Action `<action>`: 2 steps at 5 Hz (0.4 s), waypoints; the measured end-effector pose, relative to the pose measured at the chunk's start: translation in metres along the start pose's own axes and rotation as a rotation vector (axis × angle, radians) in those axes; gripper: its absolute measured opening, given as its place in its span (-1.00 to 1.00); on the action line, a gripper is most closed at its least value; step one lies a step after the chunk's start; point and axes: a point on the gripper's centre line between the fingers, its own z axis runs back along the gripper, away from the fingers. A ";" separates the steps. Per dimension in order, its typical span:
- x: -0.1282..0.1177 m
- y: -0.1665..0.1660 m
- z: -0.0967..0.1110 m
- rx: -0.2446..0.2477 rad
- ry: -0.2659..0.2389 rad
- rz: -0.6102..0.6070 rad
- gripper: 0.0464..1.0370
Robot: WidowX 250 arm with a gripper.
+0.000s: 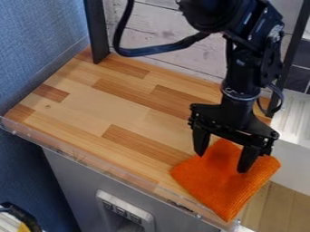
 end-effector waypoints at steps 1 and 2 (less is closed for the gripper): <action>0.001 0.000 -0.002 0.002 0.004 -0.011 0.92; 0.006 -0.002 0.000 -0.003 -0.009 -0.014 0.92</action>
